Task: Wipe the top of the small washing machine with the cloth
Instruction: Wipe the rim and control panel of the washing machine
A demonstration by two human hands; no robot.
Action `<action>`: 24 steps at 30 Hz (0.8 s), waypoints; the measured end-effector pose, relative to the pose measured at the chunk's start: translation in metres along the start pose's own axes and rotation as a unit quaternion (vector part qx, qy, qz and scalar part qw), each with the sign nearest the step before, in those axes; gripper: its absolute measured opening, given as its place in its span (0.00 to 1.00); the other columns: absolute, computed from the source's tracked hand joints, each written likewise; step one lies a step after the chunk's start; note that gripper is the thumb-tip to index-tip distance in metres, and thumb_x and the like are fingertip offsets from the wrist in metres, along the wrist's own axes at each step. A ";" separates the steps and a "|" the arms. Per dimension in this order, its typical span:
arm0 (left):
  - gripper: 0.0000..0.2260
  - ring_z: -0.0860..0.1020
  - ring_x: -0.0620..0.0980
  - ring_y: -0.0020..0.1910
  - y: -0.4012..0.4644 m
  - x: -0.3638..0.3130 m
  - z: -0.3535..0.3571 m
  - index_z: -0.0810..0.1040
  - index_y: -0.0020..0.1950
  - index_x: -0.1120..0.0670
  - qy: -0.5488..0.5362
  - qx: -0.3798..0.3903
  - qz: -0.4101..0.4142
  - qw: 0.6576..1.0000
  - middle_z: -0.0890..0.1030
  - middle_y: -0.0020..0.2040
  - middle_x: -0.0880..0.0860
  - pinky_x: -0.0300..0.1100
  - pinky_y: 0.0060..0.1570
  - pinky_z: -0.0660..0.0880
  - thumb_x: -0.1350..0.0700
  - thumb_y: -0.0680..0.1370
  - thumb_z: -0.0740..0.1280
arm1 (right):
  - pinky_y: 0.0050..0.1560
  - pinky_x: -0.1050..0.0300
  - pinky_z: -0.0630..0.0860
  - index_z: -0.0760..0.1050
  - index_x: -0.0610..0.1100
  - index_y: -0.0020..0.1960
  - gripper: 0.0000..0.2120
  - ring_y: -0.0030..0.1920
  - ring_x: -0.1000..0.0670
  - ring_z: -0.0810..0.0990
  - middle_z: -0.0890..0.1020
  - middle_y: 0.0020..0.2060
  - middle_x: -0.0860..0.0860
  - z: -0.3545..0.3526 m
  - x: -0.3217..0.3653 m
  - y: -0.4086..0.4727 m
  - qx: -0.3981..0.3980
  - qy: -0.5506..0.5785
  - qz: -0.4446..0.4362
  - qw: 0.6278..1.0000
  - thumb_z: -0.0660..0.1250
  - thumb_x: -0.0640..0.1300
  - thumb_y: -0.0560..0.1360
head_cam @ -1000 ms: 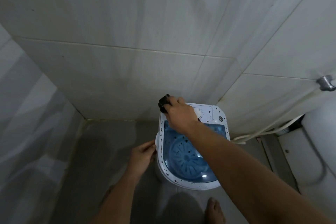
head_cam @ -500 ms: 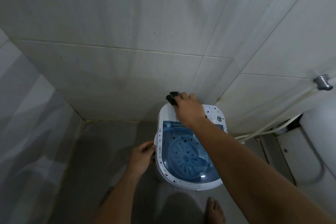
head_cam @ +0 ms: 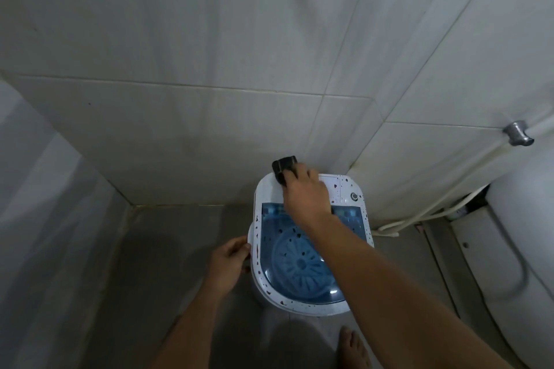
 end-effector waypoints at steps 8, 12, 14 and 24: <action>0.09 0.85 0.50 0.47 -0.002 -0.002 0.004 0.82 0.51 0.50 0.011 -0.006 0.008 1.000 0.86 0.49 0.53 0.39 0.40 0.80 0.62 0.82 0.64 | 0.55 0.42 0.77 0.70 0.43 0.68 0.24 0.59 0.39 0.72 0.71 0.64 0.42 -0.002 -0.006 -0.038 0.022 -0.050 -0.048 0.997 0.65 0.36 0.73; 0.08 0.84 0.52 0.47 -0.002 -0.004 0.004 0.81 0.55 0.55 0.007 -0.005 0.004 1.000 0.86 0.50 0.54 0.41 0.41 0.80 0.63 0.82 0.64 | 0.54 0.43 0.77 0.71 0.44 0.69 0.23 0.59 0.40 0.72 0.72 0.63 0.43 0.000 0.008 -0.033 0.010 0.007 0.058 0.998 0.65 0.37 0.74; 0.08 0.84 0.54 0.49 0.000 -0.002 0.003 0.81 0.56 0.57 0.002 -0.007 0.005 1.000 0.85 0.51 0.56 0.43 0.43 0.81 0.63 0.82 0.64 | 0.53 0.42 0.78 0.72 0.45 0.69 0.24 0.57 0.40 0.73 0.74 0.62 0.43 0.010 0.019 -0.049 -0.002 0.011 0.012 1.000 0.67 0.39 0.72; 0.08 0.84 0.50 0.47 0.000 -0.003 0.004 0.81 0.53 0.52 0.008 0.005 0.014 1.000 0.85 0.50 0.52 0.41 0.42 0.81 0.62 0.82 0.64 | 0.55 0.42 0.75 0.72 0.43 0.69 0.21 0.60 0.39 0.72 0.74 0.65 0.41 0.005 0.001 0.002 -0.027 0.029 0.066 0.997 0.65 0.41 0.76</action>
Point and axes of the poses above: each hand's wrist, its own y-axis towards the middle knuckle, its own z-axis out of the palm, x = y × z, the point moved 2 cm from there along y, towards the middle knuckle
